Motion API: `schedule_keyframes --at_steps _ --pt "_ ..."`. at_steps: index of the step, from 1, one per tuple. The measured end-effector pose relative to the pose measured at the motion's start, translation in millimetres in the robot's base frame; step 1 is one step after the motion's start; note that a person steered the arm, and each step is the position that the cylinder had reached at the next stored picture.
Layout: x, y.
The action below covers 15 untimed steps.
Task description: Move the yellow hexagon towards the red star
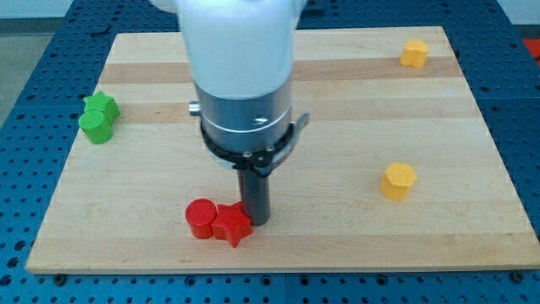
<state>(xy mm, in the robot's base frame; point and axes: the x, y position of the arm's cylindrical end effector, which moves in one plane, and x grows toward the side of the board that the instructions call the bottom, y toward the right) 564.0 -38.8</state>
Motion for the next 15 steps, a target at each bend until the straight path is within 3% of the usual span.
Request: schedule_keyframes --at_steps 2,3,6,7,9,12,13,14,15 --pt "-19 -5" --pt "-61 0" --pt "-111 128" --pt "-115 188" --pt "-65 264" --pt "-44 103" --pt "-57 95" --pt "-59 141" --pt "-21 158"
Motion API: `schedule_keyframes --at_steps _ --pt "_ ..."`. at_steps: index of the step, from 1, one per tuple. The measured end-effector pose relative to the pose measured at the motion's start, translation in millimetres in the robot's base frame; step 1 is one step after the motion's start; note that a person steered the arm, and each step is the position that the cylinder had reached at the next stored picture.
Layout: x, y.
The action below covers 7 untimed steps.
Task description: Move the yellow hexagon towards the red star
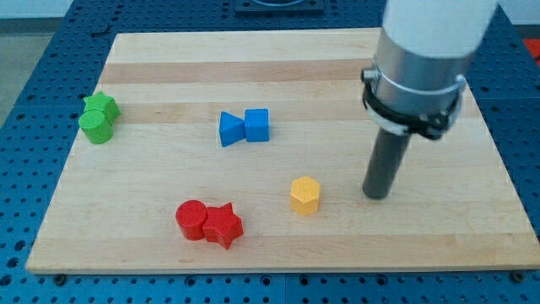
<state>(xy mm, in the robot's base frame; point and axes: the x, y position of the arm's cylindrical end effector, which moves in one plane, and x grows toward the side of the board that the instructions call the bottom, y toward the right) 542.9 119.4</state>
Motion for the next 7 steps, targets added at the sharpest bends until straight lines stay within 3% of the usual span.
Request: schedule_keyframes --at_steps 1,3,4,6,7 --pt "31 -21" --pt "-2 -134" --pt "-13 -162" --pt "21 -80" --pt "-11 -54"
